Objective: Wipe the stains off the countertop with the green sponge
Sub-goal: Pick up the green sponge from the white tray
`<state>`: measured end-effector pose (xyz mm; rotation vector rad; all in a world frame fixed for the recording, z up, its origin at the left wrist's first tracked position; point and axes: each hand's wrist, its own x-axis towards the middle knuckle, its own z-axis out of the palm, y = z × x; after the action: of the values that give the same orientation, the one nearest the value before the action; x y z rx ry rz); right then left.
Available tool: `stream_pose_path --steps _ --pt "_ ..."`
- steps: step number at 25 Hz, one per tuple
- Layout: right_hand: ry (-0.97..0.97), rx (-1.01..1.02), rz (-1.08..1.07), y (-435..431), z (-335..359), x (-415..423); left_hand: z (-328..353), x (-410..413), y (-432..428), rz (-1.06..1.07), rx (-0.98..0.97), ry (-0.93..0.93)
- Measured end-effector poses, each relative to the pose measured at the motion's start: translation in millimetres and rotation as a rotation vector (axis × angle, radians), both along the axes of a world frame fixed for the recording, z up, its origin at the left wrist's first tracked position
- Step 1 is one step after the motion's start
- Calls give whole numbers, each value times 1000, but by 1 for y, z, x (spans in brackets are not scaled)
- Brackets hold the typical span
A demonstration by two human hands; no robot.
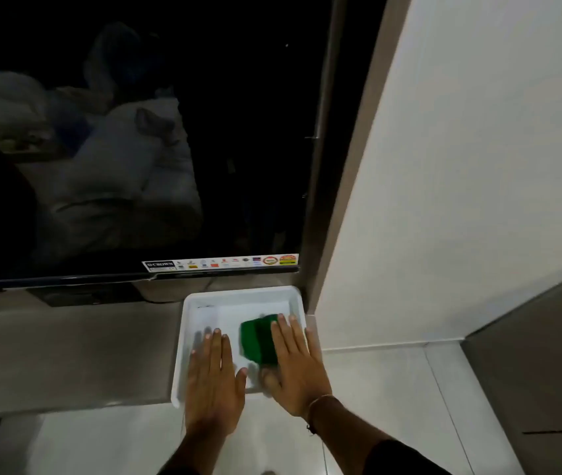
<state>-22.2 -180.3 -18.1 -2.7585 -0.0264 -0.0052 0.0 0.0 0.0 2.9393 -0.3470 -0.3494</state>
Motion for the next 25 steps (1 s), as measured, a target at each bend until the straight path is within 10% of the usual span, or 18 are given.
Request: stream_pose_path --steps 8,25 --pt "304 -211 171 24 -38 70 -36 50 32 -21 23 -21" --pt "-27 -174 152 10 -13 45 -5 36 16 -97 -4 -85"
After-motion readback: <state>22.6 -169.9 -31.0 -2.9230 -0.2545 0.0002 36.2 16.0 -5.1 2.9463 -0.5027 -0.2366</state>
